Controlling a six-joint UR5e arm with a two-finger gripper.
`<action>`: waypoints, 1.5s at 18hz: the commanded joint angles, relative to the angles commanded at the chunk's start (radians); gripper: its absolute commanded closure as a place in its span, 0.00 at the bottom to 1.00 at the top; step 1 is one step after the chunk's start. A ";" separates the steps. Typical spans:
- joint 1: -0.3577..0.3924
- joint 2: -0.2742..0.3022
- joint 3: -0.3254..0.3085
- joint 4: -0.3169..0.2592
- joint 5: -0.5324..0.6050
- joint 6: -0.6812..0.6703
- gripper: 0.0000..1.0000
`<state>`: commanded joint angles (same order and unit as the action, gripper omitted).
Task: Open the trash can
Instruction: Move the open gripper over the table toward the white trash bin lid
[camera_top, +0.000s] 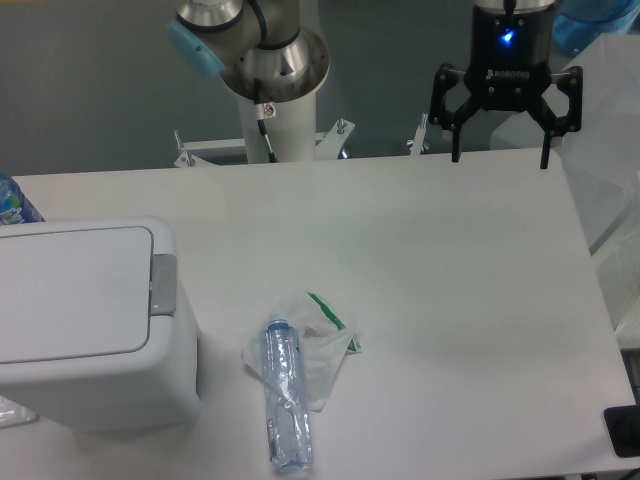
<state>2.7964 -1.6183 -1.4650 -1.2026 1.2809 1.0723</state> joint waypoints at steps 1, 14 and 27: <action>-0.002 0.002 -0.002 0.000 0.002 -0.002 0.00; -0.031 0.014 0.003 0.002 -0.233 -0.374 0.00; -0.339 -0.051 0.000 0.163 -0.227 -0.664 0.00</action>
<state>2.4576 -1.6689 -1.4650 -1.0401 1.0538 0.4080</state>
